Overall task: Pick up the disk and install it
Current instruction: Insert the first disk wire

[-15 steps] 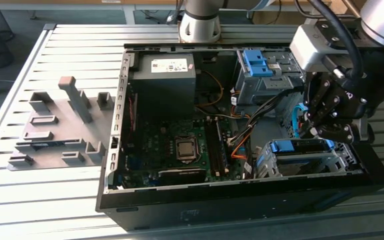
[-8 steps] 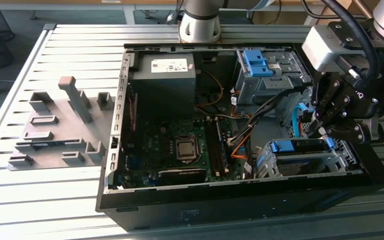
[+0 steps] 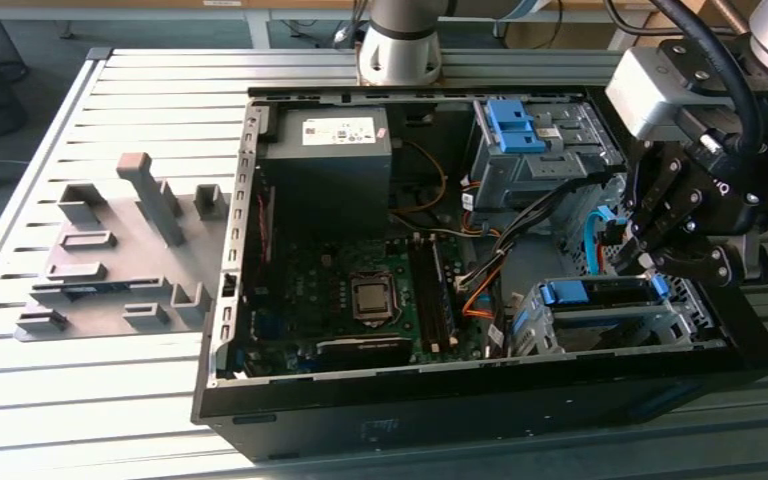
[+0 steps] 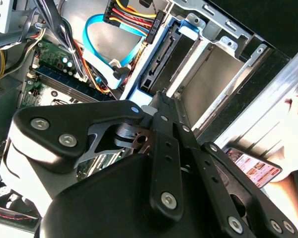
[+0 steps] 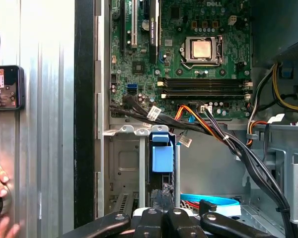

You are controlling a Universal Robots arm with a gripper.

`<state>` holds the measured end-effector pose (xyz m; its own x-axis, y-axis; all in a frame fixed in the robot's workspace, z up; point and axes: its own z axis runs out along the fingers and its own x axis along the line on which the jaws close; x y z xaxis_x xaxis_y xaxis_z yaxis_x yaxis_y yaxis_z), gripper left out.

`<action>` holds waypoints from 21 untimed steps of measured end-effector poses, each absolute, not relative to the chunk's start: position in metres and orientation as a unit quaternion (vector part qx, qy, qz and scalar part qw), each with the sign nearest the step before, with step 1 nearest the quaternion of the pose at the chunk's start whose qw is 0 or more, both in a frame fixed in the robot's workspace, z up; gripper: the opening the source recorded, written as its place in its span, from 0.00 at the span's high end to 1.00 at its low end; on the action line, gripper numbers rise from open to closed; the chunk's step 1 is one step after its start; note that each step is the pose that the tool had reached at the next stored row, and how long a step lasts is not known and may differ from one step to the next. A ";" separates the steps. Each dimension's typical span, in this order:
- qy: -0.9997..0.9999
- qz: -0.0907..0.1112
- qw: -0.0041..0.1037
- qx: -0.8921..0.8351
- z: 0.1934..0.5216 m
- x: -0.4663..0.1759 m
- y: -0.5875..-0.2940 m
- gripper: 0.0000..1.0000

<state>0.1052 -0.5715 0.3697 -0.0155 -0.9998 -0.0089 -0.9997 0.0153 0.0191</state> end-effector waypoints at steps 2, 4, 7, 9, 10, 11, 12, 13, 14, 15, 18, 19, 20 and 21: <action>-0.712 -0.010 0.004 0.702 0.370 0.105 -0.571 0.89; -0.713 -0.010 0.004 0.702 0.370 0.105 -0.571 0.89; -0.713 -0.010 0.004 0.702 0.370 0.110 -0.572 0.89; -0.712 -0.010 0.004 0.702 0.369 0.118 -0.572 0.89; -0.712 -0.010 0.004 0.702 0.369 0.122 -0.571 0.89; -0.712 -0.010 0.004 0.702 0.369 0.126 -0.571 0.89; -0.713 -0.010 0.004 0.702 0.369 0.129 -0.571 0.89; -0.712 -0.010 0.004 0.702 0.369 0.131 -0.571 0.89; -0.712 -0.010 0.004 0.702 0.369 0.131 -0.571 0.89; -0.712 -0.010 0.004 0.702 0.369 0.131 -0.571 0.89; -0.712 -0.010 0.004 0.702 0.369 0.131 -0.566 0.89; -0.713 -0.010 0.004 0.702 0.369 0.132 -0.562 0.89; -0.712 -0.010 0.004 0.702 0.369 0.132 -0.560 0.89; -0.712 -0.010 0.004 0.702 0.369 0.132 -0.557 0.89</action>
<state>0.1323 -0.5574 0.3687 -0.0154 -0.9998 -0.0085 -0.9997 0.0152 0.0191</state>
